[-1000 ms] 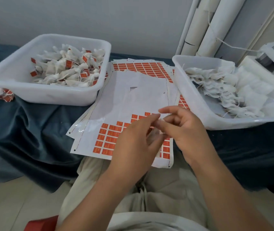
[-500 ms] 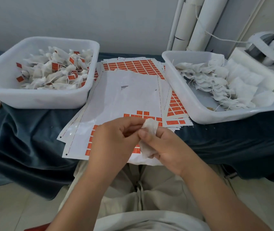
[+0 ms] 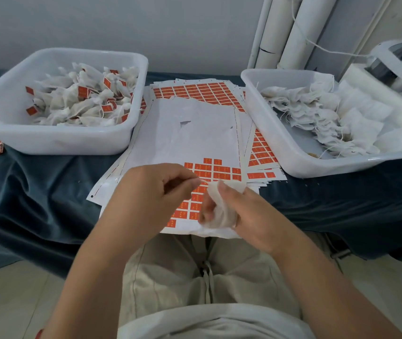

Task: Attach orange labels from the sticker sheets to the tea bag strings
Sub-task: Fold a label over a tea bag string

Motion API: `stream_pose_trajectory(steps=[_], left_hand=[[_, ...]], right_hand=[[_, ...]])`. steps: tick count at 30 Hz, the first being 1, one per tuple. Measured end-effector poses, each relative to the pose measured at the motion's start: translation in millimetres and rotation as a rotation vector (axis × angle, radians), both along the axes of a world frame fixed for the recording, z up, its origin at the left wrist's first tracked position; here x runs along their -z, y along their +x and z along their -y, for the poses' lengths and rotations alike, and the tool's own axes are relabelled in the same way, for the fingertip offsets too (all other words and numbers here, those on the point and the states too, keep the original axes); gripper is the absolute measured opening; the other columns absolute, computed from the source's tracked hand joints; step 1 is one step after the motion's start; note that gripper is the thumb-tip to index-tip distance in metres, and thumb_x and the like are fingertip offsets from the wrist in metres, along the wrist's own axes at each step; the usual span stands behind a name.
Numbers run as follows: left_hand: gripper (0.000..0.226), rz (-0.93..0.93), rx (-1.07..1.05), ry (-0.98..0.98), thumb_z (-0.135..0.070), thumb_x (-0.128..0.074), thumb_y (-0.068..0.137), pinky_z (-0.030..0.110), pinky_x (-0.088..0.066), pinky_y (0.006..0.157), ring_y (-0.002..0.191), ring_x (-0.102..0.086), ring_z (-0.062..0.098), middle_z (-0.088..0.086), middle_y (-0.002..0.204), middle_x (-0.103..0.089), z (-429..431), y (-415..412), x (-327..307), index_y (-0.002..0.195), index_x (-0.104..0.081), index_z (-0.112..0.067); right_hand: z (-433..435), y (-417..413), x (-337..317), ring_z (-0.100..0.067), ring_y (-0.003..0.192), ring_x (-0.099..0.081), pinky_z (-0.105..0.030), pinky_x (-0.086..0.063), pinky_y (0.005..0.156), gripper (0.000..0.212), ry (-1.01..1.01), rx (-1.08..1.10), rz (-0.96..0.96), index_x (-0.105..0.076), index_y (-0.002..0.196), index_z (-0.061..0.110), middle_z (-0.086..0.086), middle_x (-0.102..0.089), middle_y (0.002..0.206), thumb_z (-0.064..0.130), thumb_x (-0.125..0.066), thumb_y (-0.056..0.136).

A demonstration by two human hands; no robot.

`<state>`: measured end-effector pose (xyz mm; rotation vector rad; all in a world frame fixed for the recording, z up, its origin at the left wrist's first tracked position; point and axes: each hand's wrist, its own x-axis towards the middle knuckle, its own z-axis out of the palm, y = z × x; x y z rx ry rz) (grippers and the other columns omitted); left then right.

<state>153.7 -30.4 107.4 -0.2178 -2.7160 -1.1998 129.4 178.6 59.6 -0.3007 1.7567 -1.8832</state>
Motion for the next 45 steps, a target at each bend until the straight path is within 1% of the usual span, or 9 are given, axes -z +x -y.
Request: stream_pose_trajectory(steps=[3,6,11,19,22,29,36,41,45], left_hand=[[0.021,-0.118,0.043,-0.222,-0.037,-0.06,0.102,0.025,-0.043,0.057,0.063,-0.06,0.011,-0.009,0.067,-0.065,-5,-6,8,0.092,-0.074,-0.026],[0.028,-0.149,0.015,-0.304,-0.04,-0.046,0.105,0.026,-0.039,0.054,0.061,-0.055,0.011,-0.008,0.066,-0.059,-8,-8,12,0.09,-0.062,-0.023],[0.042,0.256,0.022,0.431,-0.031,-0.042,0.103,0.018,-0.036,0.049,0.051,-0.04,0.009,-0.001,0.057,-0.042,-15,-8,12,0.062,-0.039,-0.022],[0.043,0.061,-0.289,0.606,-0.019,-0.058,0.095,0.02,-0.04,0.041,0.048,-0.057,0.016,0.001,0.056,-0.046,-19,-7,19,0.06,-0.034,-0.023],[0.046,0.018,-0.251,0.65,-0.026,-0.061,0.096,0.016,-0.04,0.041,0.041,-0.055,0.005,-0.009,0.05,-0.049,-16,-6,18,0.056,-0.039,-0.028],[0.033,0.428,-0.028,1.145,-0.026,-0.05,0.081,0.022,-0.025,0.037,0.047,-0.019,0.012,-0.003,0.055,-0.03,-3,-20,7,0.051,-0.038,-0.024],[0.036,0.176,0.104,0.318,-0.037,-0.056,0.105,0.034,-0.05,0.062,0.067,-0.057,0.024,0.01,0.074,-0.062,-15,-8,19,0.078,-0.065,-0.015],[0.03,0.054,0.158,0.08,-0.047,-0.056,0.101,0.032,-0.048,0.056,0.06,-0.057,0.013,-0.005,0.07,-0.065,-14,-3,16,0.082,-0.073,-0.031],[0.036,-0.013,0.235,-0.21,-0.043,-0.048,0.106,0.038,-0.05,0.068,0.074,-0.062,0.013,-0.006,0.077,-0.068,-8,4,7,0.087,-0.071,-0.023]], right_hand=[[6,1,6,-0.015,0.083,-0.059,-0.042,-0.05,0.102,0.08,-0.241,-0.079,0.181,-0.052,0.134,0.0,0.001,-0.068,0.091,0.068,-0.063,0.093],[11,0,5,-0.017,0.082,-0.056,-0.042,-0.048,0.102,0.054,-0.395,-0.061,0.217,-0.063,0.097,0.009,-0.001,-0.056,0.081,0.063,-0.056,0.099],[10,-1,0,-0.02,0.079,-0.036,-0.041,-0.033,0.102,0.048,-0.521,-0.01,0.334,-0.055,0.076,0.015,-0.006,-0.034,0.076,0.058,-0.064,0.095],[6,9,-7,-0.028,0.08,-0.047,-0.033,-0.05,0.091,0.043,-0.032,-0.179,-0.04,-0.049,0.072,0.032,0.0,-0.049,0.075,0.064,-0.053,0.1],[3,9,-9,-0.022,0.081,-0.051,-0.034,-0.049,0.093,0.039,-0.144,-0.195,-0.014,-0.057,0.077,0.029,0.002,-0.052,0.077,0.057,-0.053,0.104],[7,15,-8,-0.01,0.095,-0.062,-0.028,-0.053,0.086,0.035,-0.185,-0.175,-0.023,-0.078,0.109,0.021,0.01,-0.067,0.094,0.052,-0.068,0.096],[4,11,-11,-0.011,0.086,-0.063,-0.029,-0.05,0.086,0.027,-0.326,-0.156,-0.152,-0.074,0.116,0.019,0.005,-0.067,0.086,0.039,-0.06,0.105],[-4,2,-12,-0.02,0.092,-0.065,-0.043,-0.054,0.092,0.042,-0.034,0.192,-0.289,-0.074,0.11,0.024,-0.007,-0.069,0.095,0.062,-0.057,0.102],[-7,2,-15,-0.006,0.097,-0.075,-0.025,-0.063,0.081,0.038,0.248,0.249,-0.325,-0.073,0.116,0.038,0.016,-0.076,0.101,0.066,-0.05,0.102]])
